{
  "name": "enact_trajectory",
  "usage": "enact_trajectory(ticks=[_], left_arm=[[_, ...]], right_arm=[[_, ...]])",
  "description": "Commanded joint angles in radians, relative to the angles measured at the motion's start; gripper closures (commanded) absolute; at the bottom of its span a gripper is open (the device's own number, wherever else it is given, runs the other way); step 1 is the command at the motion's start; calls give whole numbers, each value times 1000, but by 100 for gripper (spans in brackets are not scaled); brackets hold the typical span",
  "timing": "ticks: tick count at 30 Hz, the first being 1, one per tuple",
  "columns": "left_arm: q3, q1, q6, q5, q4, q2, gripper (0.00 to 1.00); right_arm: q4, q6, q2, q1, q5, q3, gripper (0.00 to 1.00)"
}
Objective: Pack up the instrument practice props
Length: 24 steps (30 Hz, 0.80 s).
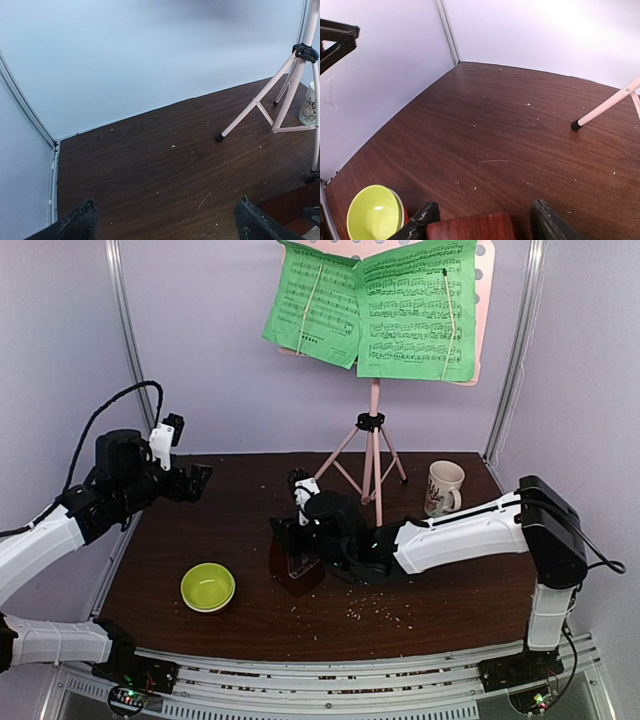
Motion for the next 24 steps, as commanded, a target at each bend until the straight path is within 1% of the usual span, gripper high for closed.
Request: enact_trajectory(ticks=[1, 5, 8, 10, 12, 14, 17, 20, 24], left_arm=[[-11, 8, -11, -33, 42, -29, 2], [-12, 8, -12, -35, 43, -31, 2], [-14, 7, -12, -33, 42, -31, 2], [-14, 8, -13, -32, 42, -31, 2], [-14, 7, -13, -31, 42, -32, 2], [-14, 7, -12, -29, 43, -33, 2], [-16, 8, -11, -30, 42, -34, 2], [-18, 7, -12, -30, 42, -33, 2], [-18, 7, -11, -31, 41, -34, 2]], right_arm=[[-13, 67, 90, 31, 218, 136, 37], [-4, 80, 180, 45, 282, 235, 37], [2, 88, 210, 50, 284, 271, 36], [6, 86, 204, 54, 265, 274, 32], [2, 75, 182, 57, 239, 265, 25], [6, 56, 142, 58, 205, 243, 15], [5, 28, 56, 58, 180, 189, 7], [-15, 9, -45, 57, 173, 124, 4], [-37, 37, -212, 53, 200, -32, 4]])
